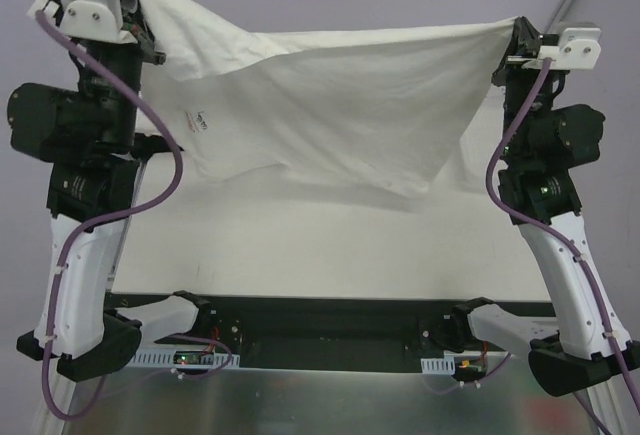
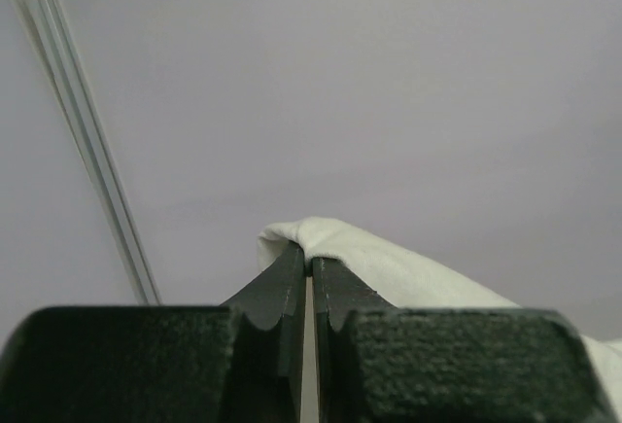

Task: Fold and stack the t-shirts

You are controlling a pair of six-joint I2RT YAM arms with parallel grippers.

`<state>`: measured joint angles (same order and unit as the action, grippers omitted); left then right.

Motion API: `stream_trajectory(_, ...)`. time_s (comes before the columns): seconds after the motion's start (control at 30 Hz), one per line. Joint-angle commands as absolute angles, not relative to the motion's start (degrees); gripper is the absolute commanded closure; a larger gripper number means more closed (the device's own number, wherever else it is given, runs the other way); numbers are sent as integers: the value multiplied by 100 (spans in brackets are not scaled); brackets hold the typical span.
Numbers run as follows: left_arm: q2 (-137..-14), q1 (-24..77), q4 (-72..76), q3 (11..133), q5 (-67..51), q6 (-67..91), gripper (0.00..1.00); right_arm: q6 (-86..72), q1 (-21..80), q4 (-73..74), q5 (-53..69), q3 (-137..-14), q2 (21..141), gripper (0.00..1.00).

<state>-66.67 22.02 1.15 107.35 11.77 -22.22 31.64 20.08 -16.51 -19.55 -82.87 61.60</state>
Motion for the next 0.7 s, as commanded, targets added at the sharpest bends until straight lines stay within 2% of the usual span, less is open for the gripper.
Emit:
stream_trajectory(0.0,-6276,2153,791,11082,598,-2381,100,3436,2004,-2856,-1382,-8481,5986,99)
stream_trajectory(0.33,-5731,2153,1432,11215,-219,-2795,100,3946,2013,-4982,-370,-8814,5950,99)
stream_trajectory(0.47,-5608,2153,1494,11329,-316,-2821,100,3903,2013,-4642,-202,-9350,5942,99)
stream_trajectory(0.67,-5528,2145,1494,11496,-395,-2760,100,3911,2013,-4474,-211,-9387,5748,99)
